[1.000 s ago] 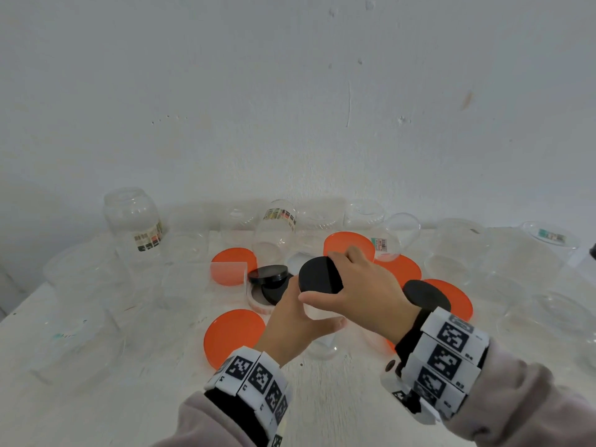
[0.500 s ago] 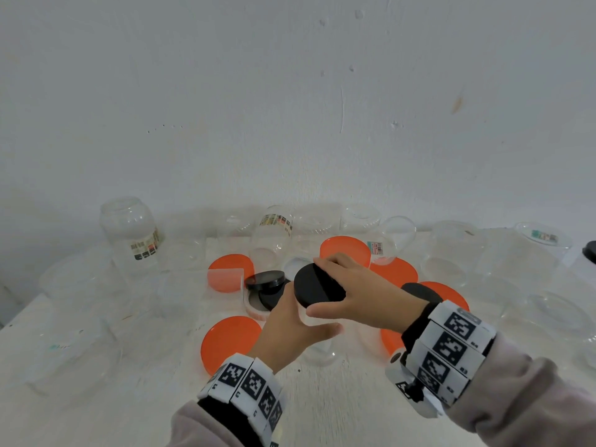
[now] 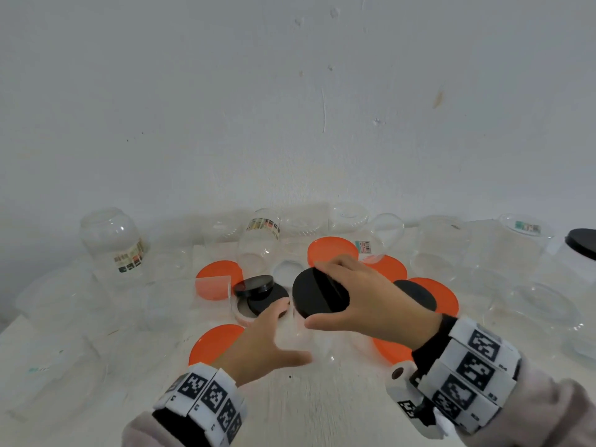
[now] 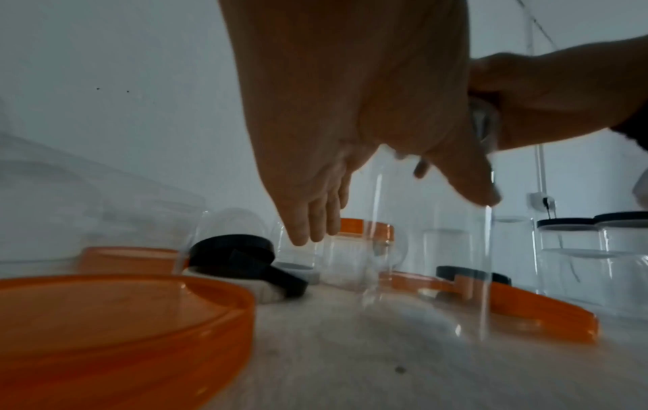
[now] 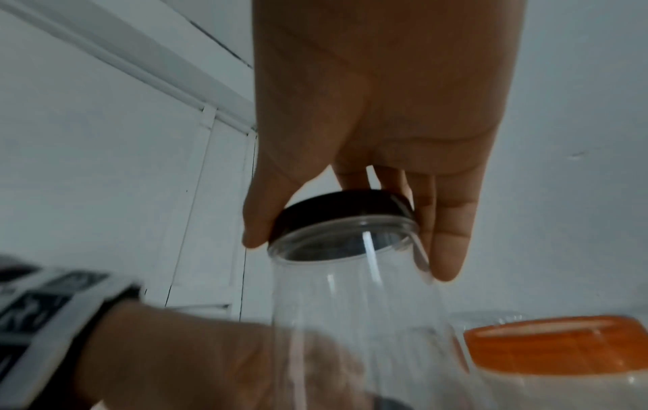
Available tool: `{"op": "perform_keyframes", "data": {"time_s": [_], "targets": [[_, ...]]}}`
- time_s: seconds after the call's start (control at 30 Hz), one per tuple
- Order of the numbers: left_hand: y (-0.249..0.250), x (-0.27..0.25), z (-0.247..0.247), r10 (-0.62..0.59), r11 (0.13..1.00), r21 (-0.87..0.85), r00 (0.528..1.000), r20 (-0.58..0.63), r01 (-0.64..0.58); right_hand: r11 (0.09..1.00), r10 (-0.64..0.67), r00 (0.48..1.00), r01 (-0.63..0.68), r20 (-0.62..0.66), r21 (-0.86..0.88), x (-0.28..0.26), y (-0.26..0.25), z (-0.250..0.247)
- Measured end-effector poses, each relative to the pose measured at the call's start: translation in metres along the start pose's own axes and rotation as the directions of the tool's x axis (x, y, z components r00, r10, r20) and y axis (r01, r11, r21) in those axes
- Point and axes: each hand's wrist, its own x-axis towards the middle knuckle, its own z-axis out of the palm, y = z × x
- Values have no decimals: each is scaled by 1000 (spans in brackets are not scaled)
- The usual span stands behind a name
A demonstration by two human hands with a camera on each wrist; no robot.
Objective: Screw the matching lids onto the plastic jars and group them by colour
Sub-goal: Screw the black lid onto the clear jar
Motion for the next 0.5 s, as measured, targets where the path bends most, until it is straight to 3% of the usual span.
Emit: {"op": "perform_keyframes", "data": {"time_s": [0.07, 0.13, 0.27, 0.4, 0.5], "targets": [[-15, -4, -8, -117, 983, 137, 992, -41, 122, 999, 20, 993, -15, -115, 45, -5, 7, -22], [-28, -7, -17, -172, 959, 217, 983, -69, 183, 993, 63, 951, -30, -304, 115, -7, 18, -48], [-43, -13, -27, -186, 917, 354, 982, -29, 185, 988, 150, 759, -85, -633, 132, 1, 53, -99], [-43, -16, -27, -255, 852, 461, 966, -47, 247, 957, 276, 609, -247, -743, 153, 14, 100, -132], [-42, -13, -26, -333, 794, 522, 942, -53, 310, 910, 360, 568, -389, -740, 144, 28, 136, -142]]}}
